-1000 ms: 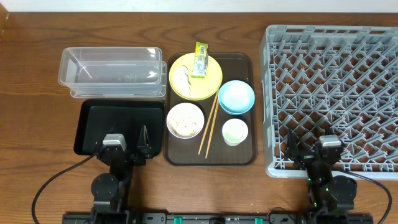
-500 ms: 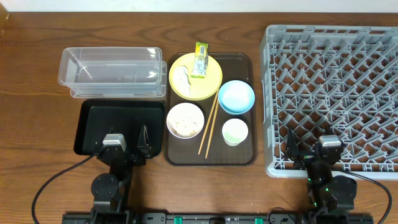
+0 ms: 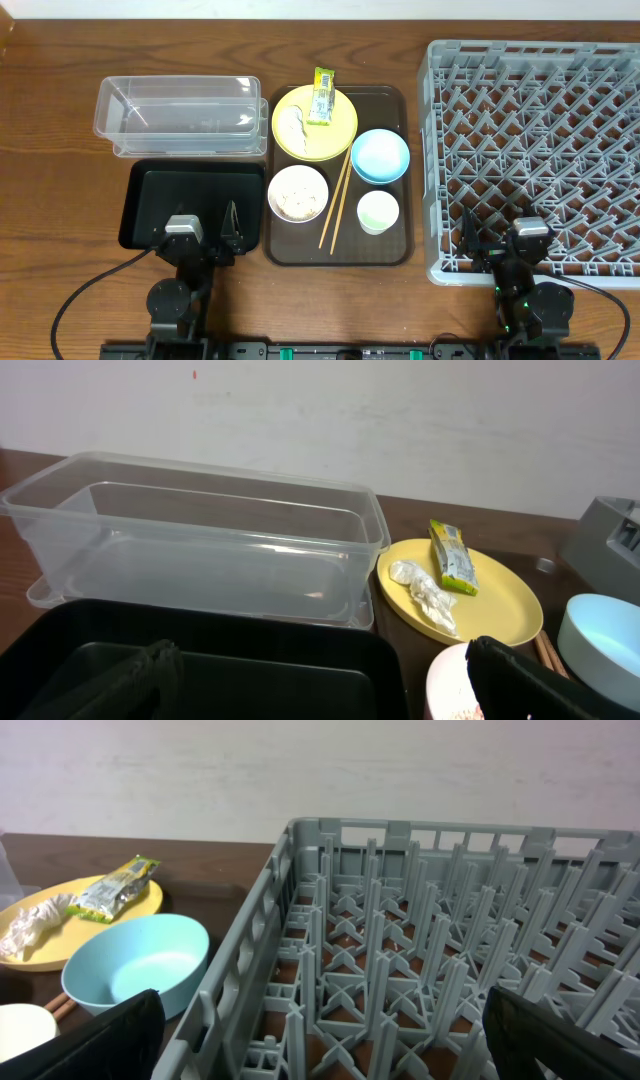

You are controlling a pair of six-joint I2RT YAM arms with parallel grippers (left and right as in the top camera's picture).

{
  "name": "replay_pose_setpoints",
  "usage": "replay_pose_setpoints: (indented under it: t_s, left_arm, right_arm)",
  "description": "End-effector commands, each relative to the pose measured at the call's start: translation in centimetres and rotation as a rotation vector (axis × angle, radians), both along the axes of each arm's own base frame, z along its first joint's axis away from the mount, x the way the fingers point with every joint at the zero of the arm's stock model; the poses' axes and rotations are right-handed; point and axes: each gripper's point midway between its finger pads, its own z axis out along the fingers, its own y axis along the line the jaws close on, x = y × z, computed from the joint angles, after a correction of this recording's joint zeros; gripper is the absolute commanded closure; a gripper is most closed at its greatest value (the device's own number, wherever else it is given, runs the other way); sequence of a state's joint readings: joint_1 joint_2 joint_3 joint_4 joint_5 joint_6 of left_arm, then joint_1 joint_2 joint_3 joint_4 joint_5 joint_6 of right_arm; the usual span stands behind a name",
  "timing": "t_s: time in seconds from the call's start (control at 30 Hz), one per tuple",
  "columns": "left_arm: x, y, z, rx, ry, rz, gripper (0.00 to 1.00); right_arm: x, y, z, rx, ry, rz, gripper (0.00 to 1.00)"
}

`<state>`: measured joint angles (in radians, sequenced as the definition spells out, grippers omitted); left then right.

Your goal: Sort waste into correct bins and load items into the dishwasher rack

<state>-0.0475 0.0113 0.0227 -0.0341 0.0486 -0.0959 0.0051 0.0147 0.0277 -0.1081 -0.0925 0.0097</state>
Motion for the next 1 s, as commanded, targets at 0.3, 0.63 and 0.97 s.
replay_pose_setpoints:
  t_s: [0.3, 0.63, 0.97]
  left_arm:
    - [-0.1, 0.2, -1.5, 0.016, 0.043, 0.007, 0.07]
    - [-0.1, 0.2, -1.2, 0.008, 0.039, 0.008, 0.07]
    - [0.0, 0.2, 0.7, 0.017, 0.229, 0.007, 0.07]
  right_arm:
    - [0.0, 0.2, 0.0, -0.012, -0.005, 0.009, 0.01]
    - [0.0, 0.1, 0.3, 0.04, -0.007, -0.005, 0.01]
    - [0.1, -1.2, 2.1, 0.025, 0.131, -0.081, 0.01]
